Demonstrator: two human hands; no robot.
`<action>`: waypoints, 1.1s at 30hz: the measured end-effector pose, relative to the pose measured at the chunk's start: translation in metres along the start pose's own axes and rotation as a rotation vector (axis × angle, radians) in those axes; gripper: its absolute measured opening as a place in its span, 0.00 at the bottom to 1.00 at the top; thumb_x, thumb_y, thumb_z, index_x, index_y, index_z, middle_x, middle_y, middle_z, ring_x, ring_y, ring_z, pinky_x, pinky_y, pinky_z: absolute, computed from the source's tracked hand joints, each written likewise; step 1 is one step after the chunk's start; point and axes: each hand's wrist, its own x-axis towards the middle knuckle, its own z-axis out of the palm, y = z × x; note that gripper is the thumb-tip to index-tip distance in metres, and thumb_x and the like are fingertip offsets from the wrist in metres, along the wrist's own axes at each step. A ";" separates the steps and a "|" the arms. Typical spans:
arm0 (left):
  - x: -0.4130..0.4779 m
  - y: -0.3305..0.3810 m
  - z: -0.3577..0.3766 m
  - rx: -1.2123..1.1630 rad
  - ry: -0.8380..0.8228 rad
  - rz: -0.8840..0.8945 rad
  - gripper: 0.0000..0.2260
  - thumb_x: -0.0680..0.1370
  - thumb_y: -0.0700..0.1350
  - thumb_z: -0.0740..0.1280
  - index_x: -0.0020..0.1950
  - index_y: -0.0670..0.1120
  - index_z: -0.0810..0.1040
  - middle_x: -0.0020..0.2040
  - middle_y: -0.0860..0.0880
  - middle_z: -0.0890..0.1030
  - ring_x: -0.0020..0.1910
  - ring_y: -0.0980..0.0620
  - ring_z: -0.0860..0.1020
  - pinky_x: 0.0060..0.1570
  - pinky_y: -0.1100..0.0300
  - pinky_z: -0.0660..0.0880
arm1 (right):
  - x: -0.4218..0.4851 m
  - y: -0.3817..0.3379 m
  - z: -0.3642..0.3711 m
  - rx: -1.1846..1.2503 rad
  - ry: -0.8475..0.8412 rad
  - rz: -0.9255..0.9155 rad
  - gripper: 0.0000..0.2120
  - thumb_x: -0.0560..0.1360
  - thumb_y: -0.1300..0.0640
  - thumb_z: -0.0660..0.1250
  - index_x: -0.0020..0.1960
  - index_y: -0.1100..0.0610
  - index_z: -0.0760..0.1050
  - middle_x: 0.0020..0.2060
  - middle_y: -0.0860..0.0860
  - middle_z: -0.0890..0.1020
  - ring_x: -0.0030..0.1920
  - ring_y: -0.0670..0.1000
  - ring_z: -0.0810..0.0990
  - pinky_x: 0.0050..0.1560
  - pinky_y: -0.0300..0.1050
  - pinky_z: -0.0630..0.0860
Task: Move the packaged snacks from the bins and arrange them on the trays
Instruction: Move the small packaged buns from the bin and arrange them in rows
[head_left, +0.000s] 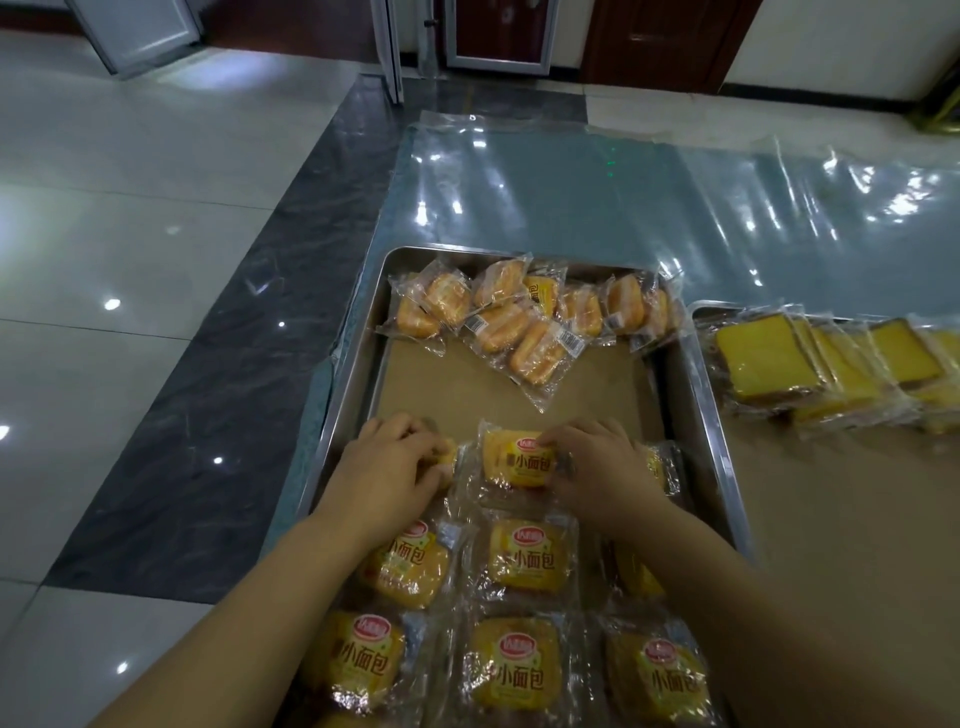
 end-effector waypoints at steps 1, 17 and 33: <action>0.005 0.002 -0.002 -0.008 0.007 0.001 0.12 0.75 0.55 0.65 0.58 0.55 0.77 0.54 0.56 0.72 0.56 0.54 0.67 0.57 0.53 0.70 | 0.002 0.001 -0.003 0.026 0.036 0.011 0.18 0.73 0.51 0.67 0.62 0.45 0.72 0.61 0.44 0.73 0.63 0.51 0.66 0.61 0.54 0.65; 0.149 0.010 -0.027 0.081 0.212 -0.204 0.22 0.79 0.49 0.60 0.71 0.46 0.61 0.70 0.41 0.61 0.68 0.41 0.58 0.65 0.48 0.62 | 0.095 0.015 -0.036 -0.378 0.044 -0.217 0.31 0.72 0.60 0.67 0.71 0.47 0.60 0.74 0.52 0.56 0.74 0.58 0.49 0.70 0.59 0.60; 0.153 0.006 -0.032 0.051 0.293 -0.315 0.18 0.76 0.47 0.66 0.65 0.49 0.69 0.65 0.43 0.69 0.62 0.41 0.65 0.55 0.55 0.65 | 0.095 0.030 -0.030 0.137 0.086 -0.043 0.10 0.78 0.53 0.60 0.59 0.47 0.68 0.53 0.46 0.78 0.52 0.48 0.76 0.51 0.47 0.75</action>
